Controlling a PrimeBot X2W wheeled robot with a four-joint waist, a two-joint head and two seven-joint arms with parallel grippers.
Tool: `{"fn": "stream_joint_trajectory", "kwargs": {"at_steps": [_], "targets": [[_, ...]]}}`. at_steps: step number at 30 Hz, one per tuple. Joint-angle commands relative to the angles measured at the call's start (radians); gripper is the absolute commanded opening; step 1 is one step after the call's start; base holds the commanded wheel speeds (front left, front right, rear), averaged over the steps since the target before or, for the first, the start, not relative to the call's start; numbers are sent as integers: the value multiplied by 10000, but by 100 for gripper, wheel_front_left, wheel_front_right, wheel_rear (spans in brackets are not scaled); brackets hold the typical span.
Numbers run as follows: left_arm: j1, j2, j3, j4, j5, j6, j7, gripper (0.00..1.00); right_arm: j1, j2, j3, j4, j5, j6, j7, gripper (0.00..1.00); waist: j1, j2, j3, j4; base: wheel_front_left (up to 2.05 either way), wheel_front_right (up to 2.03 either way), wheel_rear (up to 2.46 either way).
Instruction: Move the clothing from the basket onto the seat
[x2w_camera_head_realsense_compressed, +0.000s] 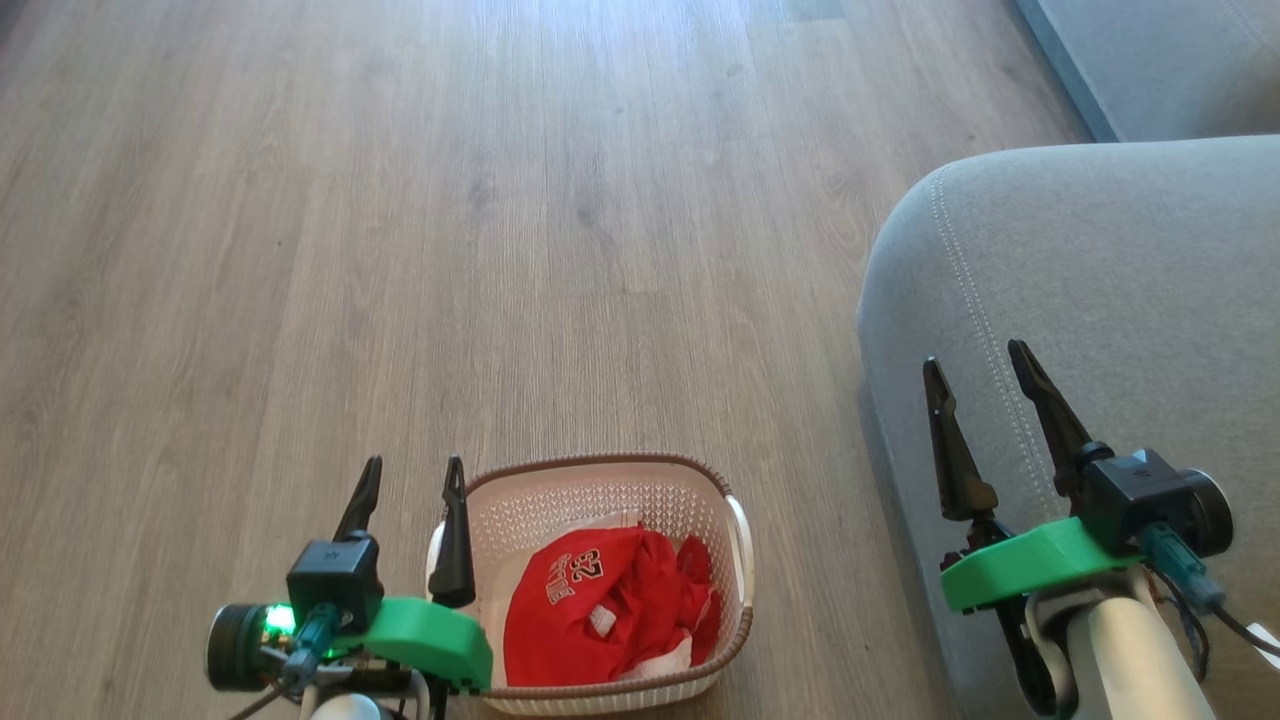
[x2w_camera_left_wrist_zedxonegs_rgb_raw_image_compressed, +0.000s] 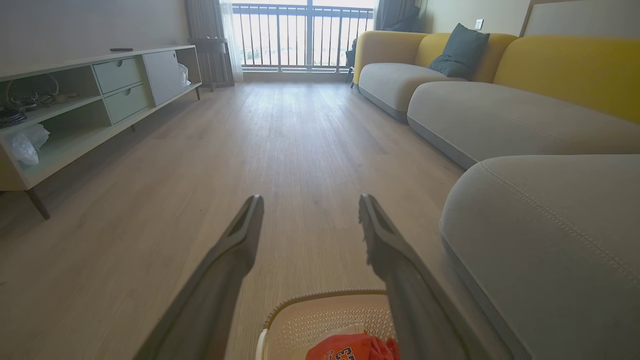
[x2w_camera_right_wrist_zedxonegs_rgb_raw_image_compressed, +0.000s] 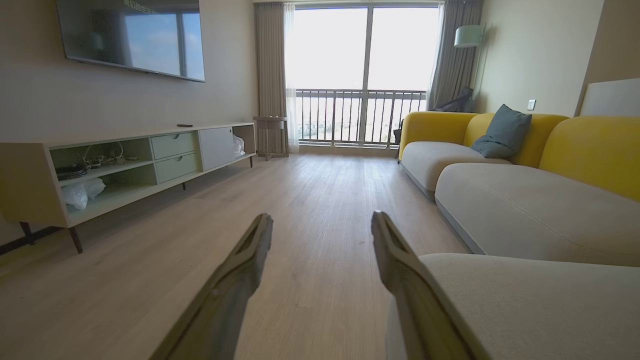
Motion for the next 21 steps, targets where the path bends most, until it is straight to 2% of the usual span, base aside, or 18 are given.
{"fn": "stream_joint_trajectory", "kwargs": {"at_steps": [1,14,21], "targets": [[-337,-56,297,-273,-48,22,-109,100,-318,-104,258,-331,54,0,-91,100,0,0,18,-1,0,0,0],[-464,-58,-40,535,-103,-209,-109,100,-327,-104,156,219,91,0,-91,100,0,0,533,-147,0,0,0],[-1173,-58,-394,1531,-22,-169,-109,100,-685,-104,33,-11,140,0,-91,100,0,0,2104,-455,0,0,0]]}}
